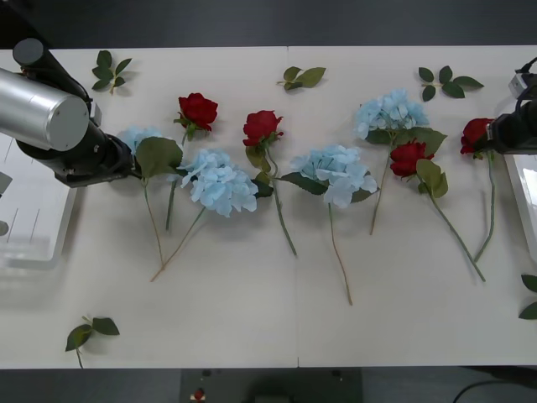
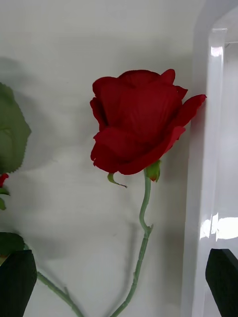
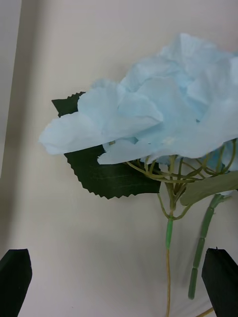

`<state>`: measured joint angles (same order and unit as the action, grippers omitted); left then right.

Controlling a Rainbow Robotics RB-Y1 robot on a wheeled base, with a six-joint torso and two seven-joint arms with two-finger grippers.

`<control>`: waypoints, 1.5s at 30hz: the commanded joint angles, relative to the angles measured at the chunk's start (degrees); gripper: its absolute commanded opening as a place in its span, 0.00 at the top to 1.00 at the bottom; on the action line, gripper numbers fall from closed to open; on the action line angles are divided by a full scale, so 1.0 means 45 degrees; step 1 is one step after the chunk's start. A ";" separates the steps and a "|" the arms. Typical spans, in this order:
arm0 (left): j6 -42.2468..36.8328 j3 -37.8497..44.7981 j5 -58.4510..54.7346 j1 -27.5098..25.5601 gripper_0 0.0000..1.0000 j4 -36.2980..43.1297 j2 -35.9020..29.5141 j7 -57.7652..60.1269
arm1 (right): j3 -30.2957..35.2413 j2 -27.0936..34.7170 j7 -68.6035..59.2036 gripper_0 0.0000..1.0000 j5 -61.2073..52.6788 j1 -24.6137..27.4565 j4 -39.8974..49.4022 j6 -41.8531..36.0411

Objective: Put the red flowers into the right box and the blue flowers into the left box

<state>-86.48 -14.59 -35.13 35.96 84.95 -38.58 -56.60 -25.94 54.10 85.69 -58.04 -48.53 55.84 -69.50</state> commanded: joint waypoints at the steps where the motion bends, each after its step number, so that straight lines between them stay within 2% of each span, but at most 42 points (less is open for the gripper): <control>1: 0.0409 -0.0410 -0.0104 0.0115 0.00 -0.0266 -0.0411 -0.0294 | 0.0276 -0.0479 0.0197 0.00 0.0241 -0.0251 -0.0671 0.0405; 11: 0.0858 -0.1523 -0.0065 0.0095 0.00 -0.0363 -0.0391 -0.0313 | -0.1013 -0.1084 0.0216 0.00 0.1003 -0.0251 -0.1238 0.2085; 22: 0.1229 -0.1699 0.0306 0.0115 0.00 -0.1145 0.0390 -0.0528 | -0.1032 -0.1944 0.0294 0.00 0.1784 -0.0251 -0.2214 0.2924; 40: 0.1268 -0.1953 0.0775 0.0095 0.00 -0.1691 0.0956 -0.0880 | -0.1032 -0.2373 0.0314 0.00 0.2272 -0.0251 -0.2976 0.3530; 45: 0.1366 -0.2227 0.0873 0.0095 0.00 -0.1691 0.0976 -0.0802 | -0.1013 -0.2510 0.0294 0.11 0.2526 -0.0251 -0.3054 0.3647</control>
<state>-81.00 -23.83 -31.27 35.96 76.91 -34.09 -58.52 -31.49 43.94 85.77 -47.73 -48.53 41.89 -53.22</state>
